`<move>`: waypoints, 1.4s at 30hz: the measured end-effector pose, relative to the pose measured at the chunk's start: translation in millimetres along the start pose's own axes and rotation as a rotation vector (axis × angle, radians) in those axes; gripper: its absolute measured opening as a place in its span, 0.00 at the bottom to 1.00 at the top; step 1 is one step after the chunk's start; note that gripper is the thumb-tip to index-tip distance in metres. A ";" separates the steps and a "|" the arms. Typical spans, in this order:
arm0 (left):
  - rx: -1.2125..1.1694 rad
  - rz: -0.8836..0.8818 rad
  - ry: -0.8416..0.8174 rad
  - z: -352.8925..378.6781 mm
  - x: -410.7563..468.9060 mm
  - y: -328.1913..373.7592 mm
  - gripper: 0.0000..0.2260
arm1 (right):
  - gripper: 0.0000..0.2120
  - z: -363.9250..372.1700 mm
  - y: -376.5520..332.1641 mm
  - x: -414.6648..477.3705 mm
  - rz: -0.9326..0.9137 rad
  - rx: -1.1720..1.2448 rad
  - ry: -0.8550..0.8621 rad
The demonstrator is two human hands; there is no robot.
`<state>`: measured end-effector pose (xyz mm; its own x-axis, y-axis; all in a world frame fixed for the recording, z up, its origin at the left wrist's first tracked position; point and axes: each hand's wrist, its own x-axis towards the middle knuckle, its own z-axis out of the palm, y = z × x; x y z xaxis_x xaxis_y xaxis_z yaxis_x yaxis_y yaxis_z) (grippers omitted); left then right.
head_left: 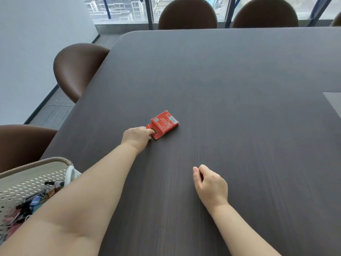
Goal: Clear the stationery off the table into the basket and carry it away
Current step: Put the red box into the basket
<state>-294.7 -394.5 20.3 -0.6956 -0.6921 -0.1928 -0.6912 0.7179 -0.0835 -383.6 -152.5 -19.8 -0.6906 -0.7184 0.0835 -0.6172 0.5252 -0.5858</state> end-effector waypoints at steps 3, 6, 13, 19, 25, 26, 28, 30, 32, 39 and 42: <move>0.070 0.034 0.007 0.6 2.2 3.1 0.16 | 0.16 0.9 0.2 -0.5 -0.041 -0.008 0.025; 0.056 0.031 -0.027 -2.7 2.2 13.6 0.11 | 0.17 0.6 3.3 -0.2 -0.039 -0.018 0.008; 0.020 0.073 0.014 -17.4 -51.9 16.9 0.08 | 0.21 -16.7 -7.1 -12.4 0.085 0.027 -0.149; -0.170 0.001 0.171 -81.4 -159.8 -0.7 0.07 | 0.21 -63.4 -57.0 -55.1 0.063 0.125 -0.187; -0.295 0.026 0.461 -137.5 -302.5 -61.2 0.04 | 0.21 -84.3 -141.6 -86.7 -0.082 0.244 -0.210; -0.298 0.011 0.535 -140.3 -317.3 -76.7 0.05 | 0.20 -82.8 -157.6 -91.5 -0.099 0.275 -0.218; -0.289 -0.062 0.583 -137.4 -332.8 -109.2 0.05 | 0.20 -76.0 -187.6 -100.2 -0.121 0.329 -0.228; -0.289 -0.153 0.490 -126.5 -332.4 -138.3 0.06 | 0.20 -66.7 -214.6 -107.3 -0.142 0.345 -0.228; -0.256 -0.203 0.363 -108.3 -323.3 -163.4 0.08 | 0.20 -57.0 -238.0 -112.8 -0.173 0.347 -0.225; -0.479 -0.203 0.150 -51.5 -315.4 -217.4 0.09 | 0.20 -29.3 -279.5 -119.9 -0.159 0.325 -0.237; -0.632 -0.150 0.228 -43.7 -315.5 -231.6 0.06 | 0.19 -15.1 -292.3 -115.2 -0.143 0.282 -0.280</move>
<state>76.3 -345.6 143.2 -0.5596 -0.8287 -0.0070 -0.7168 0.4797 0.5061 -129.3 -216.4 154.0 -0.4526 -0.8915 -0.0197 -0.5448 0.2939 -0.7854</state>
